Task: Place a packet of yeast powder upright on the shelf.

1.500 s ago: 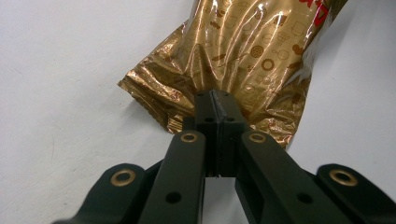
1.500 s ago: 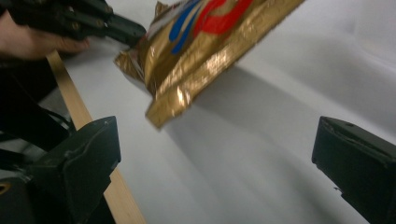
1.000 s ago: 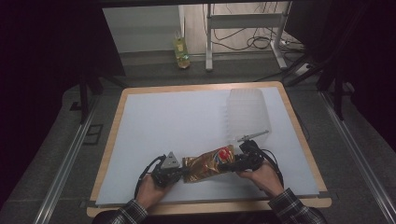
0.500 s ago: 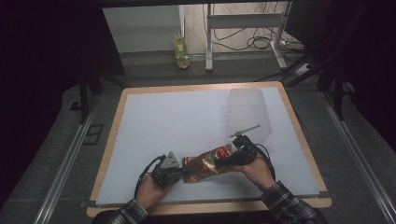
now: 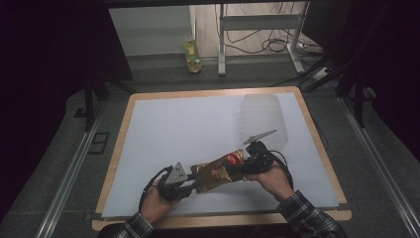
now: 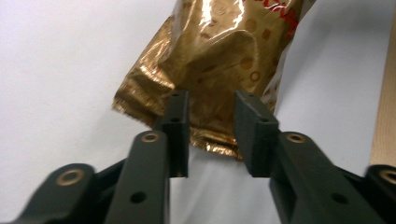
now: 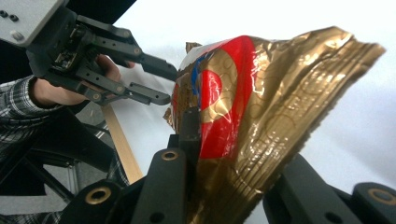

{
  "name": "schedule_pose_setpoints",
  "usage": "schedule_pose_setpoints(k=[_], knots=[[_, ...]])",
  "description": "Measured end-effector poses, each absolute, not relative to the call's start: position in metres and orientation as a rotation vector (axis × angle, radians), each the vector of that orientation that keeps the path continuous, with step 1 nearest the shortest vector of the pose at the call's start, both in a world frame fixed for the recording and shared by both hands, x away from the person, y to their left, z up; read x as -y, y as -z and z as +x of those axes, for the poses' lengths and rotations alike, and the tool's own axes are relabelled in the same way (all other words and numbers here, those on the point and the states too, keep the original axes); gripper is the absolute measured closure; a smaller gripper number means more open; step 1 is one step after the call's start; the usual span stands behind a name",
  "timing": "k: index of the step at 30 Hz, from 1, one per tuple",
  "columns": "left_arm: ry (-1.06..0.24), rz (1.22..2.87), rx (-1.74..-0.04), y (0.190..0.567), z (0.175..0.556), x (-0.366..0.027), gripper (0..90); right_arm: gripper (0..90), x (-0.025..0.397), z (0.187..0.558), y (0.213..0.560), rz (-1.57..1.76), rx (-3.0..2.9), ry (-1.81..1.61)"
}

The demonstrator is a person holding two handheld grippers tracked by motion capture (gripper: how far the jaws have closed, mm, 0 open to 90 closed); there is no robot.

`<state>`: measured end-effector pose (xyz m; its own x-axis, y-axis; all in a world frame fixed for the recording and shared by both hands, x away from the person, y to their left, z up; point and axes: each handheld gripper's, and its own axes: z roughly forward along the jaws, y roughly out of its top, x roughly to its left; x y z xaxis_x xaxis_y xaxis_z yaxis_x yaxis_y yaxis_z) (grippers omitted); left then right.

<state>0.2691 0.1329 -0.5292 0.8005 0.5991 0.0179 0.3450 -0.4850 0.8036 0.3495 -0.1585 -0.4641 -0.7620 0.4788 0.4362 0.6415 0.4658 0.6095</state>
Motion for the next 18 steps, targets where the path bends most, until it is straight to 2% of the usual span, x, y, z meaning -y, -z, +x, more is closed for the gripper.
schedule_pose_setpoints(k=[1,6,7,18], knots=[[-0.382,2.113,-0.707,0.529,0.27,-0.135,60.7,75.2,0.16,0.35,0.461,-0.965,2.528,1.189],[-0.401,2.102,-0.717,0.528,0.27,-0.136,53.7,75.1,0.162,0.35,0.454,-0.933,2.557,1.206],[-0.413,2.1,-0.719,0.529,0.27,-0.135,49.1,75.1,0.162,0.35,0.451,-0.921,2.572,1.202],[-0.401,2.075,-0.736,0.529,0.272,-0.136,30.8,75.1,0.164,0.352,0.435,-0.875,2.671,1.206]])
